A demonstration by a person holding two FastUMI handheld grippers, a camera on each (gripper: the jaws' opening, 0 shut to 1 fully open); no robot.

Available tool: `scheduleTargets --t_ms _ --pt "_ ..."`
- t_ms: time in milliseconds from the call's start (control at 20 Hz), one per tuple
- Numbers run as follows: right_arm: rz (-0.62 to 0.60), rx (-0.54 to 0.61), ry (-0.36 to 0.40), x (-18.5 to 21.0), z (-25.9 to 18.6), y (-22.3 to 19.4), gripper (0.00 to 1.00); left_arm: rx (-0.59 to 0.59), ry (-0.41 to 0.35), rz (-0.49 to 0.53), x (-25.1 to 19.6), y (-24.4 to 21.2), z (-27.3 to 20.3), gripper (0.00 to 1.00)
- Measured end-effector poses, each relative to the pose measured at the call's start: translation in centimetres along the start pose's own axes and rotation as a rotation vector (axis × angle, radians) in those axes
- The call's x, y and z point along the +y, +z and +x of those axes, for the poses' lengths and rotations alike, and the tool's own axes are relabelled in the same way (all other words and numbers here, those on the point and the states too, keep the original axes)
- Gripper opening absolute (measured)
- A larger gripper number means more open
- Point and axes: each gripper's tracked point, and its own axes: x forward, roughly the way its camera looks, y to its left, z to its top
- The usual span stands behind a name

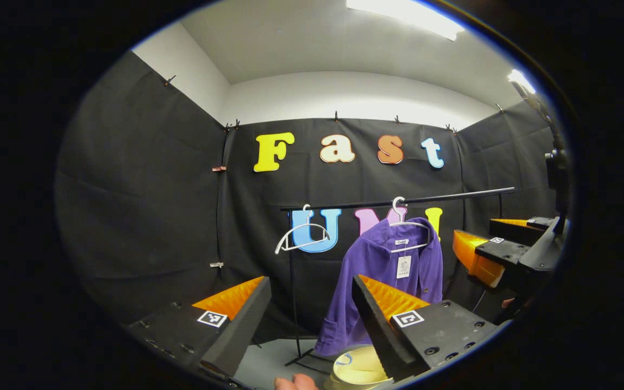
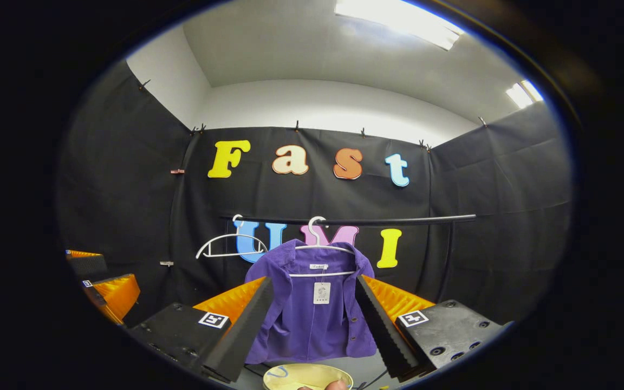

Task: Grasp the clothes on the hanger with both hands and then place them into the laundry hamper below.

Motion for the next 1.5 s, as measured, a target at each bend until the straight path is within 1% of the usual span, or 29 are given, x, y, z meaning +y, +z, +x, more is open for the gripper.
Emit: scheduleTargets --t_ms 150,300,450,550,600,700,800,900,950,1050,1100,1150,1200,1250,1450,1500 --pt "-0.008 -0.006 -0.003 -0.3 0.3 0.2 0.99 -0.025 -0.038 -0.004 -0.6 0.4 1.2 0.95" --pt "-0.002 -0.021 -0.045 -1.0 0.2 0.4 0.97 -0.016 -0.09 0.017 -2.5 -0.4 3.3 0.95" --pt "0.012 -0.025 -0.08 -2.2 1.7 -0.8 0.97 -0.017 -0.142 0.027 -5.4 -1.2 6.0 0.95" --pt "0.006 -0.022 -0.094 -4.0 3.9 -1.9 0.97 -0.014 -0.158 0.037 -7.4 -2.1 8.2 0.94" --pt "0.002 -0.02 -0.1 -6.1 5.9 -2.9 0.97 -0.006 -0.165 0.039 -8.7 -2.6 9.7 0.95" --pt "-0.013 -0.023 -0.113 -8.8 8.8 -4.4 0.97 0.011 -0.179 0.027 -11.4 -3.8 12.2 0.94" --pt "-0.023 -0.02 -0.108 -10.5 12.0 -6.3 0.97 0.004 -0.163 0.025 -13.0 -4.3 15.2 0.94" --pt "0.005 -0.012 -0.082 -10.9 15.2 -8.1 0.98 -0.01 -0.132 0.023 -14.7 -5.0 18.6 0.94" --pt "0.023 -0.011 -0.062 -11.0 16.6 -9.0 0.98 -0.015 -0.112 0.024 -15.2 -5.2 20.4 0.96" --pt "0.045 -0.001 -0.022 -10.5 19.4 -10.8 0.98 -0.018 -0.075 0.036 -16.5 -6.2 22.9 0.96" --pt "0.053 0.007 -0.006 -10.3 20.6 -11.8 1.0 -0.017 -0.061 0.048 -17.0 -6.7 24.2 0.99" --pt "0.059 0.013 0.007 -10.0 21.7 -12.6 0.98 -0.02 -0.044 0.065 -17.5 -7.0 25.2 0.99" --pt "0.06 0.013 0.018 -9.8 22.8 -13.3 0.98 -0.017 -0.023 0.079 -17.5 -7.8 26.3 0.99" --pt "0.057 0.013 0.026 -9.6 23.9 -13.9 0.98 -0.015 -0.006 0.083 -17.5 -8.3 27.3 0.96" --pt "0.067 0.028 0.041 -9.2 27.2 -16.0 0.98 -0.006 0.037 0.071 -17.2 -9.4 30.7 0.96" --pt "0.073 0.033 0.03 -9.5 27.8 -16.4 0.98 -0.002 0.034 0.07 -17.5 -9.8 31.4 0.99"
